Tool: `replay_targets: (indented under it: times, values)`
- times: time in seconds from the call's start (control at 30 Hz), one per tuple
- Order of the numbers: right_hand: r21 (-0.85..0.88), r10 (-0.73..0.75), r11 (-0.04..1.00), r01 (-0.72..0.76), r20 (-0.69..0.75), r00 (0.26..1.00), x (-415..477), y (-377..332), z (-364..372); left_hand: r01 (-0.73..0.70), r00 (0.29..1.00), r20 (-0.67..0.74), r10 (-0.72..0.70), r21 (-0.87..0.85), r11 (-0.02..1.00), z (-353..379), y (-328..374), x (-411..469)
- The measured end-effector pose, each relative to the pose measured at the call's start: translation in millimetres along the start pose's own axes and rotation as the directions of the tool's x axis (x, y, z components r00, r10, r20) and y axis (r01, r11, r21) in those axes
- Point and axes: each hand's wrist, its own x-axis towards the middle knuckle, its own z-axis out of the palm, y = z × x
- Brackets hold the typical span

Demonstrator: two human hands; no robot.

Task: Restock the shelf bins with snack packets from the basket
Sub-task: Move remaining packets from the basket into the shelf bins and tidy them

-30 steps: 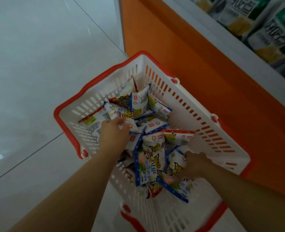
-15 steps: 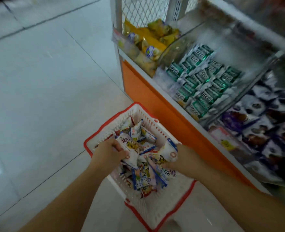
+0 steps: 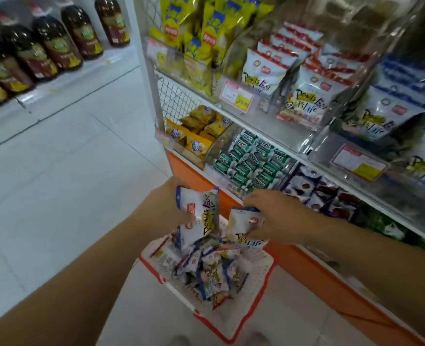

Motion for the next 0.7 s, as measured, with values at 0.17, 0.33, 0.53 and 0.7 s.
replay_targets:
  times: [0.17,0.33,0.53,0.7]
  values:
    - [-0.085,-0.111,0.99,0.11,-0.01,0.994,-21.7,-16.2,-28.6,-0.212,0.963,0.184,0.194,0.085,0.974,-21.0,51.0,7.0]
    - [0.142,-0.063,0.986,0.083,-0.139,0.988,-39.4,-22.0,-35.6,-0.404,0.89,0.251,0.381,0.042,0.914,-28.0,100.3,13.7]
    - [0.296,0.137,0.955,-0.024,-0.367,0.92,-75.7,-11.4,-56.8,-0.541,0.795,0.216,0.567,-0.173,0.823,-33.8,149.5,24.9]
    - [0.354,0.287,0.929,-0.103,-0.519,0.805,-114.1,17.9,-81.8,-0.635,0.736,0.191,0.649,-0.138,0.76,-21.3,192.9,30.4]
